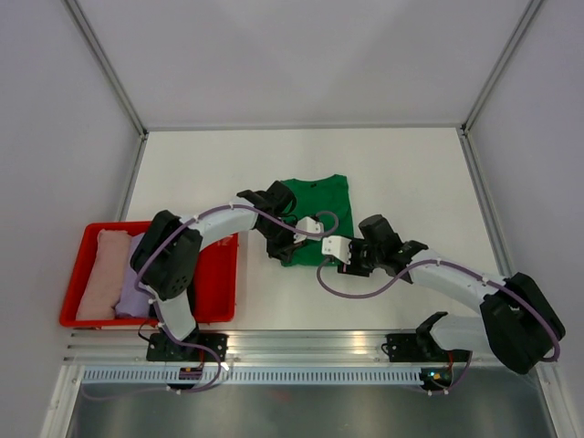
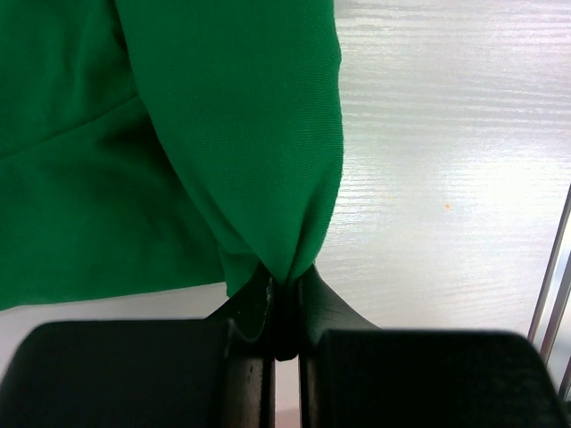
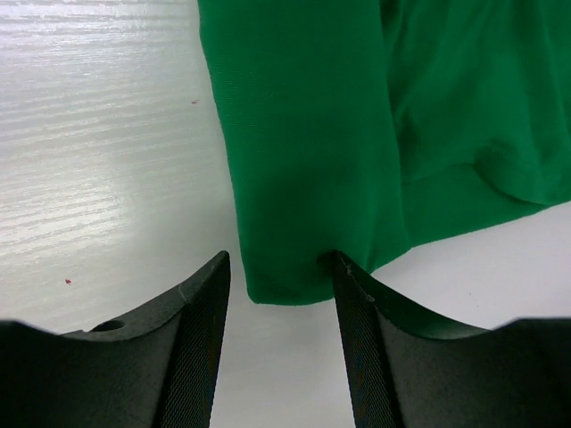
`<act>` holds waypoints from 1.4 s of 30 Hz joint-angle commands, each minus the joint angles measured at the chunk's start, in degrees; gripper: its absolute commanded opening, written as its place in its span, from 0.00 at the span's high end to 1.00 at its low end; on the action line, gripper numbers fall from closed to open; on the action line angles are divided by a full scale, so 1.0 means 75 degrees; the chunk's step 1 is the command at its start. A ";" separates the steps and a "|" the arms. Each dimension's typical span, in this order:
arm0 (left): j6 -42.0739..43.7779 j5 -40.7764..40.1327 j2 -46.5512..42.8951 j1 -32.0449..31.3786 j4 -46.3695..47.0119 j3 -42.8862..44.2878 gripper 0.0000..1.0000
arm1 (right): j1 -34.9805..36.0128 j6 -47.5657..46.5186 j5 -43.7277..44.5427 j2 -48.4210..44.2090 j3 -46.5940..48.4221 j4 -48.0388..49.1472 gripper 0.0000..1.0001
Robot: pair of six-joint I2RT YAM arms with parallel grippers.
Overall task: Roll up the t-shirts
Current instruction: Roll the tshirt
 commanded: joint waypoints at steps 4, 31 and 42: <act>0.0546 0.0308 0.0112 0.0110 -0.0174 0.0202 0.98 | 0.0032 -0.0258 0.0224 0.0613 0.0221 0.0329 0.45; 0.1425 0.1292 0.0393 0.0484 -0.2096 0.0318 0.84 | -0.0833 0.0046 -0.2891 0.1070 0.1953 -0.3081 1.00; 0.0640 0.0998 0.0944 0.0976 -0.2295 0.1221 0.64 | -0.1749 0.1428 -0.3185 0.1761 0.2107 -0.2167 0.98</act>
